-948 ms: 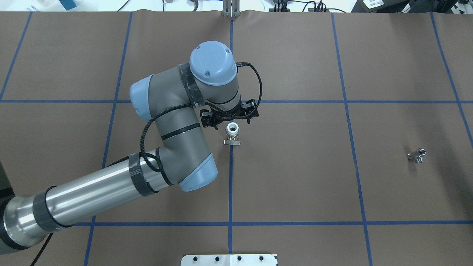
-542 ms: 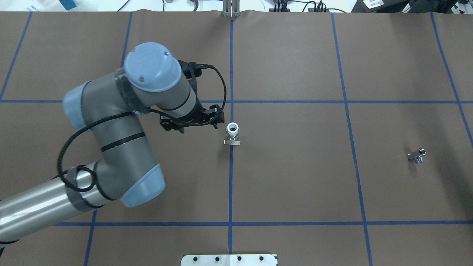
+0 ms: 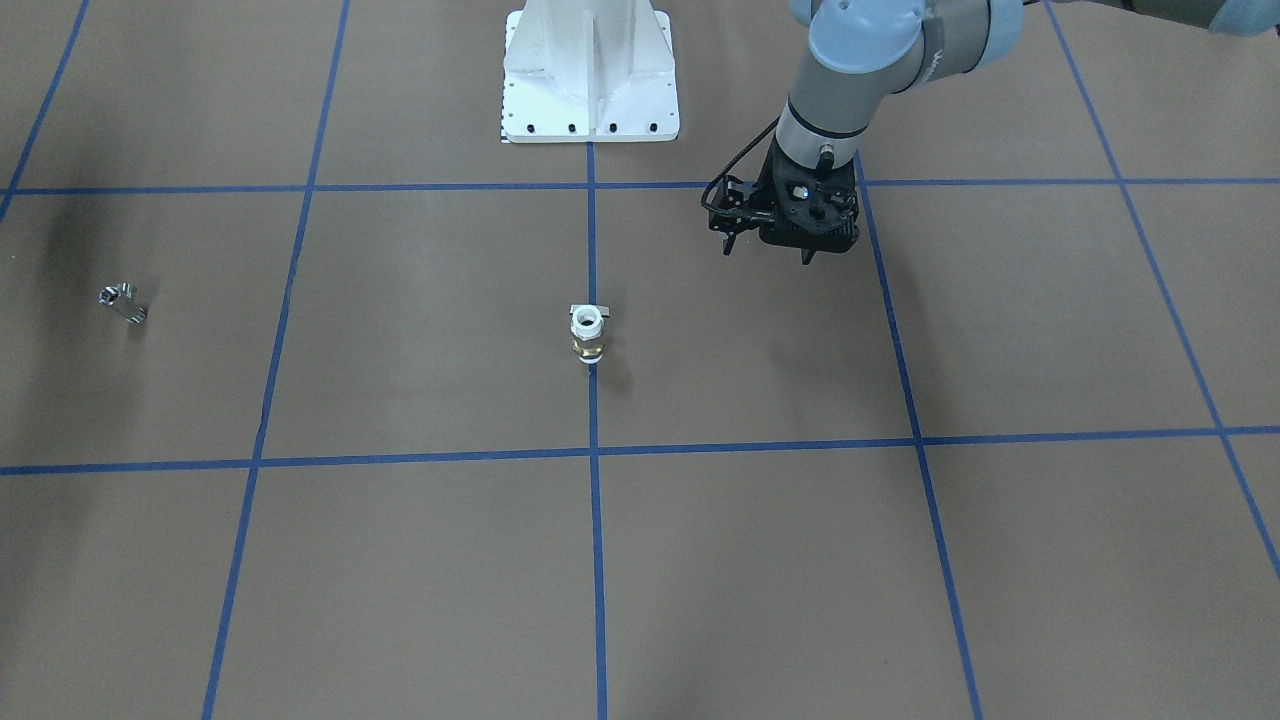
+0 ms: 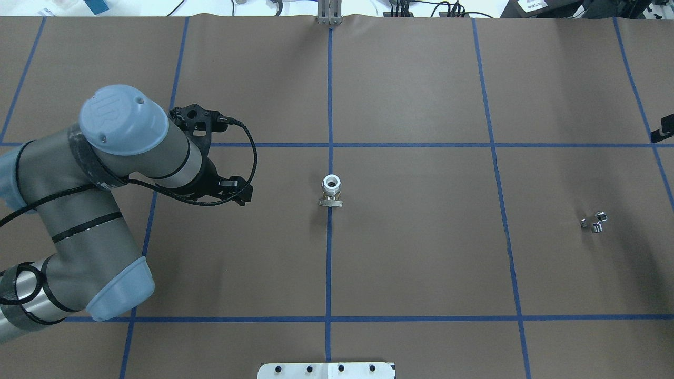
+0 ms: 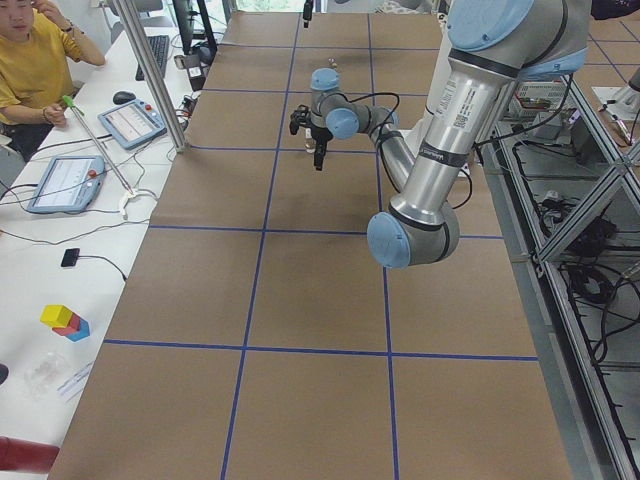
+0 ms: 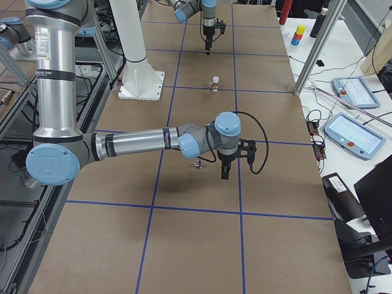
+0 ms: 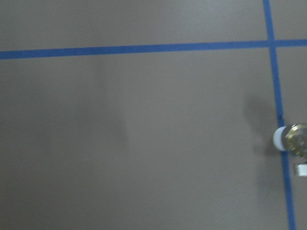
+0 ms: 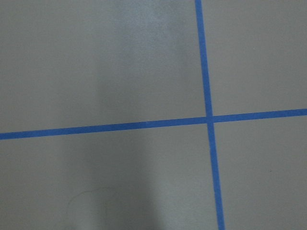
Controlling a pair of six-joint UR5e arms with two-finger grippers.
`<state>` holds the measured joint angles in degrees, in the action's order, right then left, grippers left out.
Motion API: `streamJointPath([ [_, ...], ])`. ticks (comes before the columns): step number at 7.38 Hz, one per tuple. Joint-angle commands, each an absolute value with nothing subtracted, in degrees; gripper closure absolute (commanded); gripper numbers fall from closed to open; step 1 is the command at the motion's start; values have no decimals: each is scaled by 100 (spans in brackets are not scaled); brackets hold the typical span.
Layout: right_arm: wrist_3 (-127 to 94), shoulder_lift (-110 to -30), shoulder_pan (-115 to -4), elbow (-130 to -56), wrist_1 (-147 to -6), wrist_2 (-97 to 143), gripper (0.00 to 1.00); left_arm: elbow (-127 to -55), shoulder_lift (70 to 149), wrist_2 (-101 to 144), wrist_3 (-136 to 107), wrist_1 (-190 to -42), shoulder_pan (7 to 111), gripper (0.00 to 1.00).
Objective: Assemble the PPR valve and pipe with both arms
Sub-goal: 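Withdraw the left gripper while the right gripper descends to the metal fitting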
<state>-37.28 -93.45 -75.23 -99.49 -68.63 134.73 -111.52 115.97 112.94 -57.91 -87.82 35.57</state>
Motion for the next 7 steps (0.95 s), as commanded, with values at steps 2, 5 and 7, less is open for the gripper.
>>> streamJointPath([
  [2,-5483,-9615,-6516,-10080,-5669,12896,0,-11162,11540,11294,-5739,-8780,3560,0],
  [5,-5564,-9921,-5401,-10422,-5669,11860,0,-11188,11531,11294,-5748,-8780,3560,0],
  [7,-5476,-10184,-5037,-10563,-5669,11628,0,-11162,11531,11285,-5757,-8780,3560,0],
])
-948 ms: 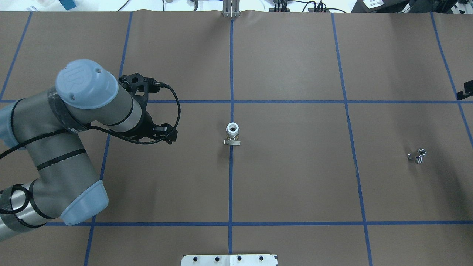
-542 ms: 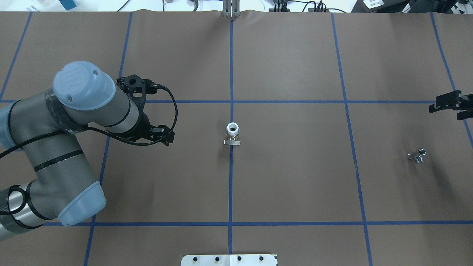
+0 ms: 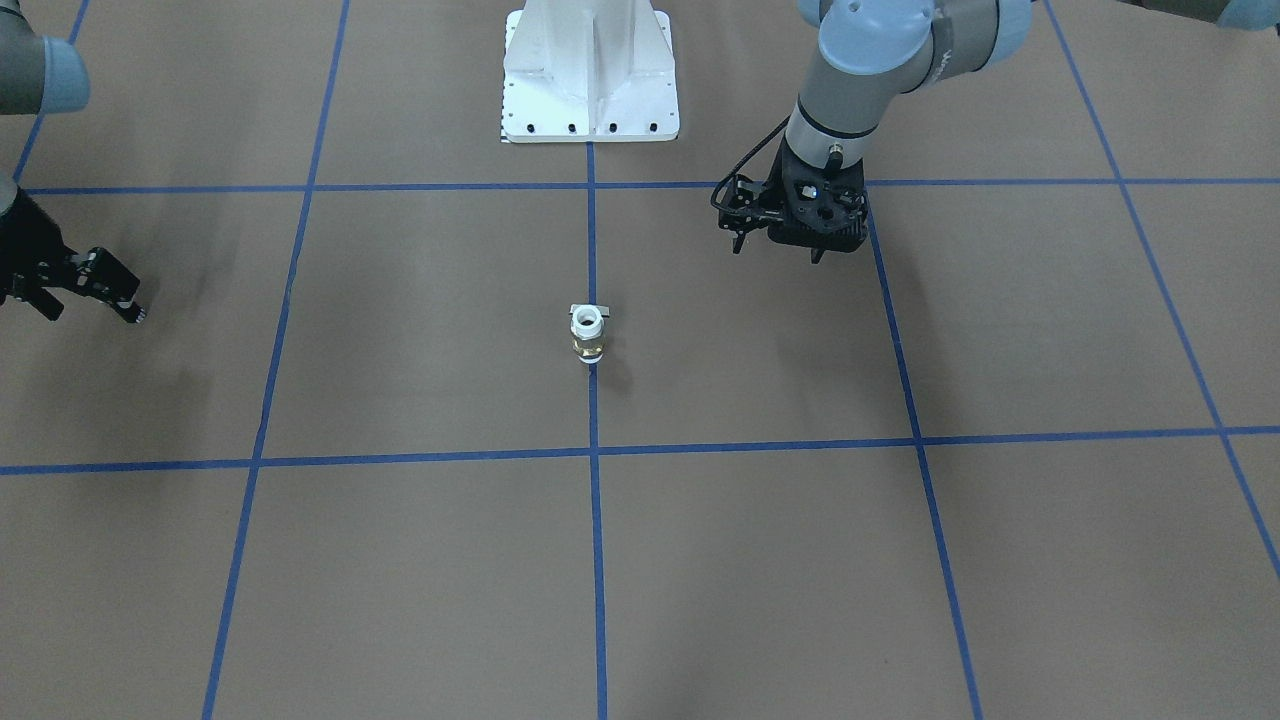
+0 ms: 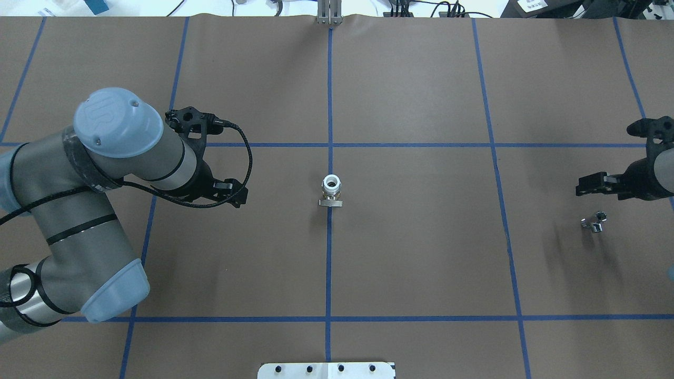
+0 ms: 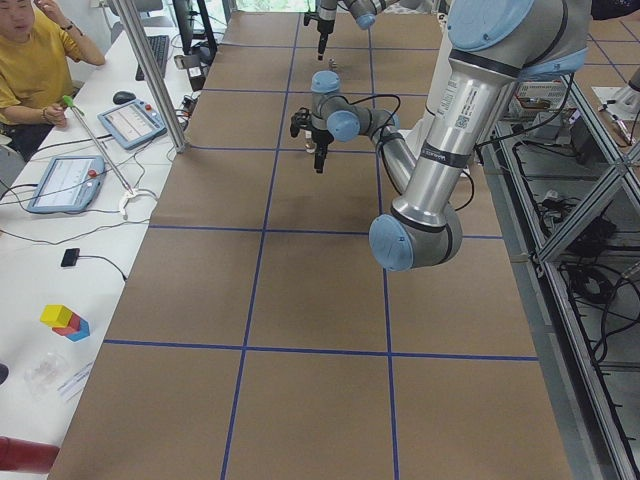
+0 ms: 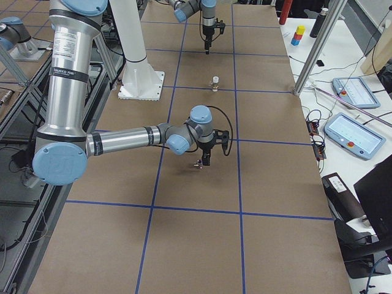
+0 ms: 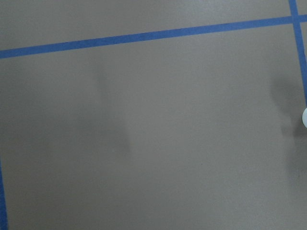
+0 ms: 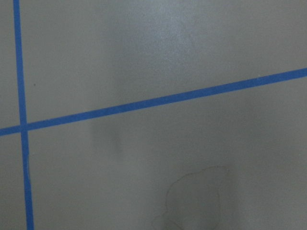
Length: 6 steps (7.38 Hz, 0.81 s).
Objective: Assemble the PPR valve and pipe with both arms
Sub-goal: 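Withdraw the left gripper while the right gripper descends to the metal fitting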
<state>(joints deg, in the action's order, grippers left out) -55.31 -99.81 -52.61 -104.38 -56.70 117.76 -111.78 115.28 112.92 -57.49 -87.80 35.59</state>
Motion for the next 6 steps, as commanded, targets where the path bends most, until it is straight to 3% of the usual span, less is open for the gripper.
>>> streamJointPath([
  [1,-5423,-10308,-5036,-10643,-5669,11628,0,-11153,11523,11276,-5766,-8789,3542,0],
  [3,-5021,-10310,-5027,-10591,-5695,11654,4,-11136,11522,11268,-5774,-8789,3525,0],
  [5,-5010,-10231,-5001,-10477,-5713,11689,17,-11136,11522,11268,-5783,-8789,3533,0],
  [6,-5010,-10230,-5001,-10477,-5704,11698,29,-11136,11522,11268,-5783,-8789,3533,0],
])
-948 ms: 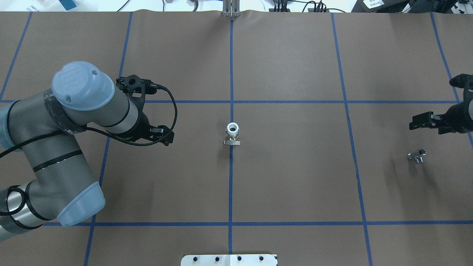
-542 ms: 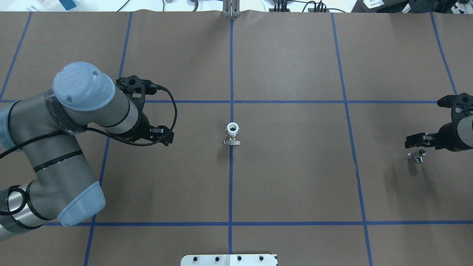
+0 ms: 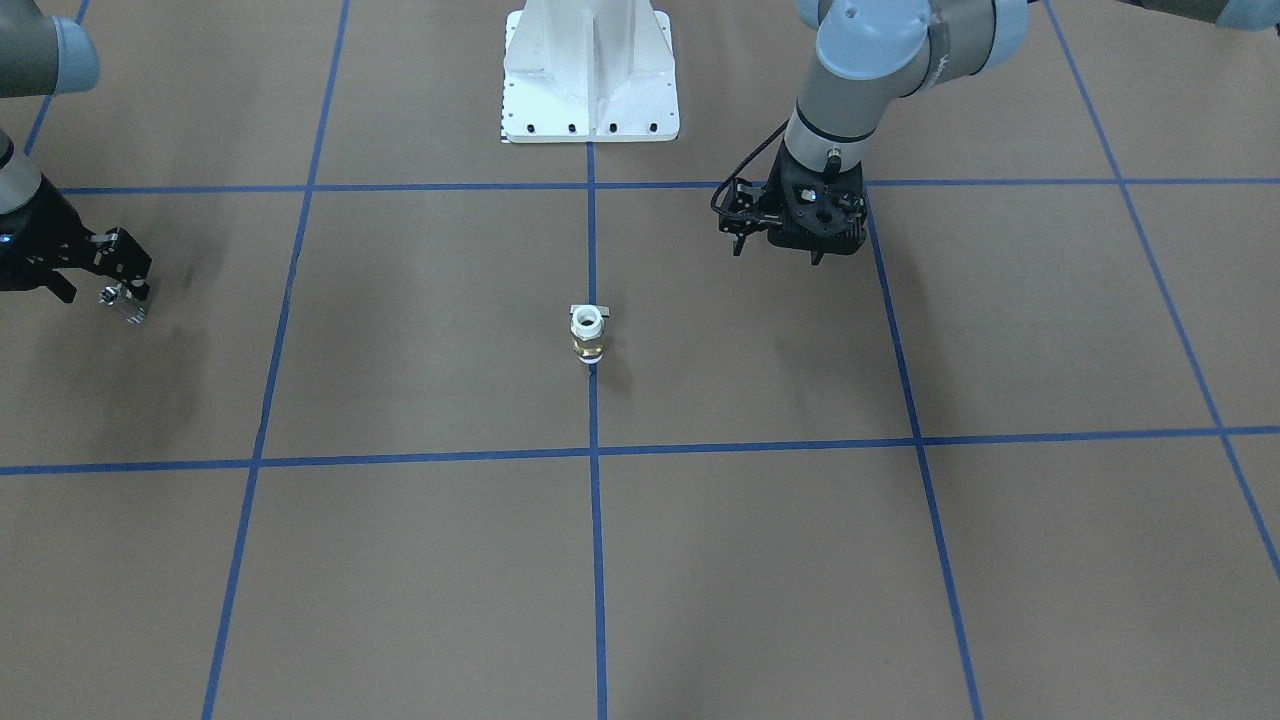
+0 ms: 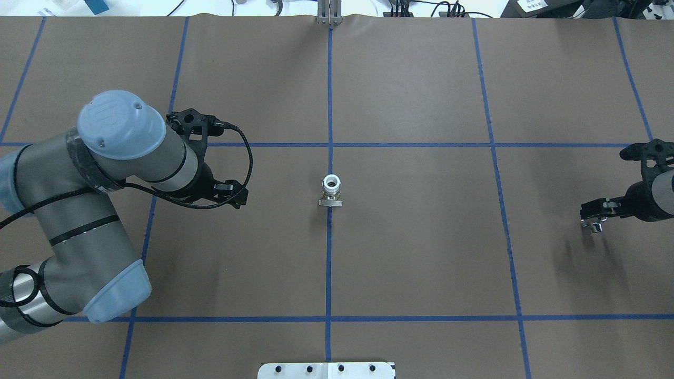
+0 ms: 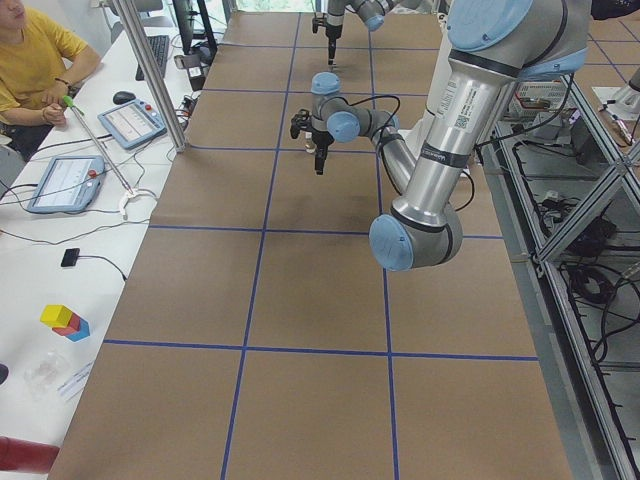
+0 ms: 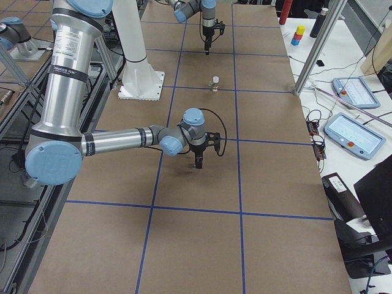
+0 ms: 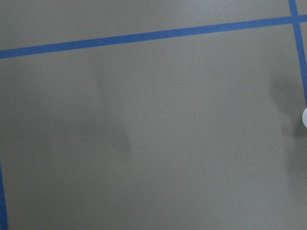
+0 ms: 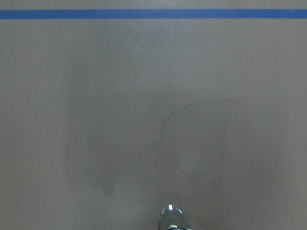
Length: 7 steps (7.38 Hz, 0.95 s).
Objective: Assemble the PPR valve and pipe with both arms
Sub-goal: 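Withdraw the left gripper while the right gripper descends to the metal fitting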
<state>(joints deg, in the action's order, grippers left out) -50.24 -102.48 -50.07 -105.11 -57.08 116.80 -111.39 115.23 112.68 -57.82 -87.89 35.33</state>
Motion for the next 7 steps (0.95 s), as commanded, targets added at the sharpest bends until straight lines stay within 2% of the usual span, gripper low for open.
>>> streamJointPath([
  [1,-5010,-10239,-5001,-10485,-5704,11698,41,-11136,11522,11268,-5783,-8789,3533,0],
  [3,-5010,-10239,-5010,-10494,-5704,11707,61,-11136,11522,11268,-5783,-8789,3525,0],
  [6,-5010,-10230,-5001,-10494,-5713,11707,64,-11145,11522,11268,-5783,-8789,3533,0],
  [7,-5027,-10230,-5010,-10538,-5713,11716,96,-11153,11522,11268,-5792,-8789,3533,0],
])
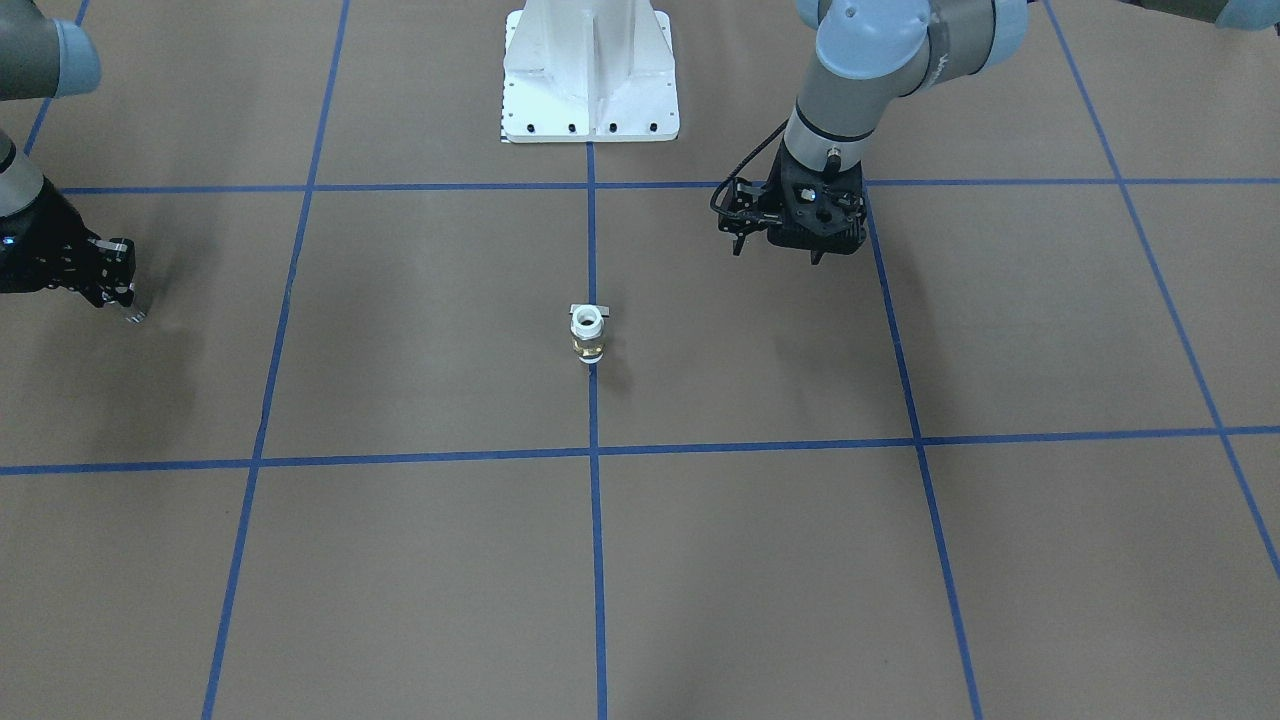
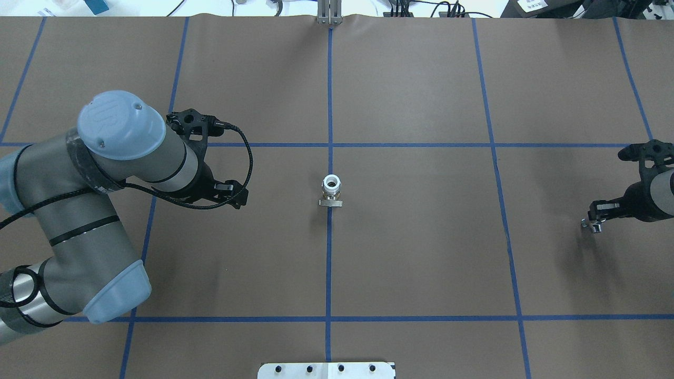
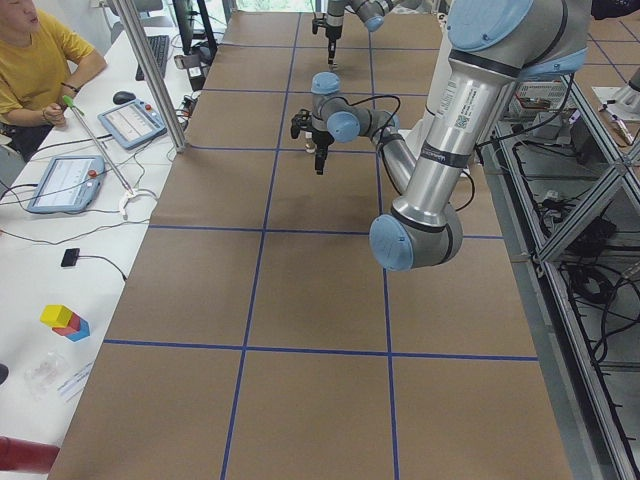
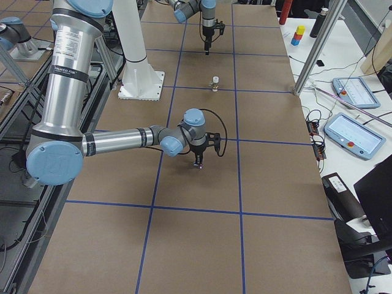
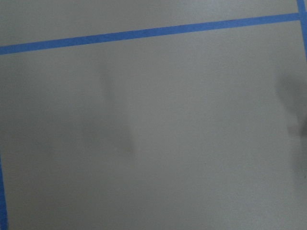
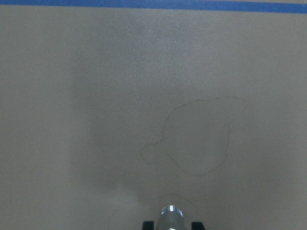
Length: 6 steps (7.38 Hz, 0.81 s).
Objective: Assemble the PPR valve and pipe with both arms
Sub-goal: 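Grasp the small metal fitting with the right gripper and lift it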
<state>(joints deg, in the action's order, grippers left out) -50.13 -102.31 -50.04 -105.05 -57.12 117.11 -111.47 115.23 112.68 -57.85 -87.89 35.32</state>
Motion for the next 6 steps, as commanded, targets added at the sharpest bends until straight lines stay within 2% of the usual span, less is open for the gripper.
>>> streamJointPath([
  [1,-5019,-10222,-5071,-10634,-5730,11777,100,-11171,11522,11268,-5801,-8780,3533,0],
  [3,-5019,-10169,-5535,-10792,-5748,12415,100,-11180,11522,11268,-5801,-8780,3533,0],
  [4,-5027,-9847,-5789,-10836,-5966,12767,100,-11180,11514,11276,-5801,-8780,3533,0],
  [6,-5080,-8497,-5950,-11160,-7934,12990,100,-11197,11461,11285,-5783,-8780,3559,0],
])
